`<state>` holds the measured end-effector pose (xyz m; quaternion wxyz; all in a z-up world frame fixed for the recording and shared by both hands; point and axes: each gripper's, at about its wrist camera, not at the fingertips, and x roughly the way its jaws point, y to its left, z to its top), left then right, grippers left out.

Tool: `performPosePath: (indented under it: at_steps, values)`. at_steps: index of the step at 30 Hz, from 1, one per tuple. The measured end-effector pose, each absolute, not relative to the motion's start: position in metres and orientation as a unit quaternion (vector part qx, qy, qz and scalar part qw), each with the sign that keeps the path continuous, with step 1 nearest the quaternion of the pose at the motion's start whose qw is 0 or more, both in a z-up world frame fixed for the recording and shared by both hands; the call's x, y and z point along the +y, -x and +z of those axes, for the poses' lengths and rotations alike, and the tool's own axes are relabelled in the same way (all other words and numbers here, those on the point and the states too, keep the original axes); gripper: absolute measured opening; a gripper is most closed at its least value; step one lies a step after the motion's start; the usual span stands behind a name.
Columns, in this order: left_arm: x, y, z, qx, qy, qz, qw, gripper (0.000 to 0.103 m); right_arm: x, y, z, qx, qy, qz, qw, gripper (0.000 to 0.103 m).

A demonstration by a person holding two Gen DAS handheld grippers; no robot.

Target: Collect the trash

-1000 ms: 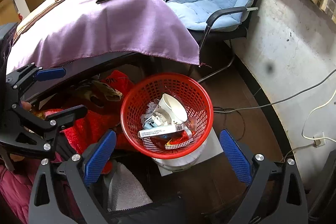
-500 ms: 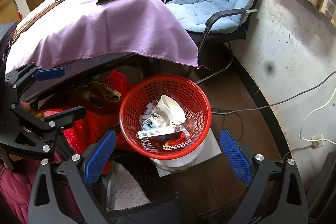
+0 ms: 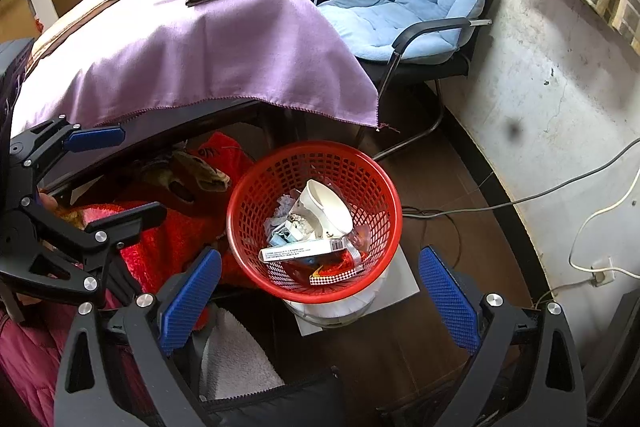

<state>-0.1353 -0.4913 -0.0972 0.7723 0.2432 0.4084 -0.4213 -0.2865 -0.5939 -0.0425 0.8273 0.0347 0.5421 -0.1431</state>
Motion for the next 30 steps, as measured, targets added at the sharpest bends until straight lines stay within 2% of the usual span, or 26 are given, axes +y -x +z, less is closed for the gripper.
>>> performPosePath:
  at_steps: [30]
  values:
    - [-0.4919, 0.1429, -0.1004, 0.4, -0.255, -0.435, 0.765, 0.094, -0.597, 0.2879, -0.0392, 0.539, -0.035, -0.15, 0.828, 0.097]
